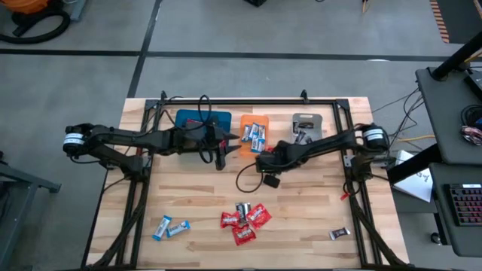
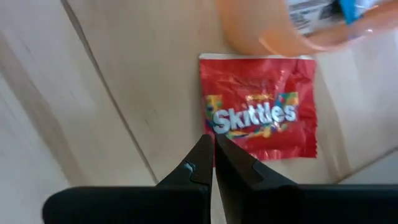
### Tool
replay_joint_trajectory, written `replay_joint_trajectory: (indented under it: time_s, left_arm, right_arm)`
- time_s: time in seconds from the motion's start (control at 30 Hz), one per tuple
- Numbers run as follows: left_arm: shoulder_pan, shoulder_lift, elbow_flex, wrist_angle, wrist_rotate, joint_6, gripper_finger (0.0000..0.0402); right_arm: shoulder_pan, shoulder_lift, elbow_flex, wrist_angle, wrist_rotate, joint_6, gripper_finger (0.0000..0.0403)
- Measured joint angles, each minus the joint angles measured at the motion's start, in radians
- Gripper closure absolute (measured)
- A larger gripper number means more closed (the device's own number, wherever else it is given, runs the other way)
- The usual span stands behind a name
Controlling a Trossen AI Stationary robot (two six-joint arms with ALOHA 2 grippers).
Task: Sort candy
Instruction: Put the red candy into the blue bin
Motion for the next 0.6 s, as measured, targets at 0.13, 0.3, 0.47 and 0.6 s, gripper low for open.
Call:
replay_joint_trajectory:
  time_s: [0.13,0.3,0.47,0.6]
  left_arm:
    - [-0.003,0.000,0.000,-0.012,0.000,0.000,0.0260]
    - [-0.005,0.000,0.000,-0.015,0.000,0.000,0.0260]
    - [-0.005,0.000,0.000,-0.015,0.000,0.000,0.0260]
    - [-0.005,0.000,0.000,-0.015,0.000,0.000,0.0260]
  right_arm:
    - [0.002,0.044,0.012,0.000,0.006,-0.042,0.0394]
    - [0.004,0.071,0.004,0.004,0.006,-0.045,0.0394]
    - [0.012,0.080,0.002,0.007,-0.007,-0.049,0.0394]
    - [0.029,0.074,0.002,0.008,-0.058,-0.064,0.0394]
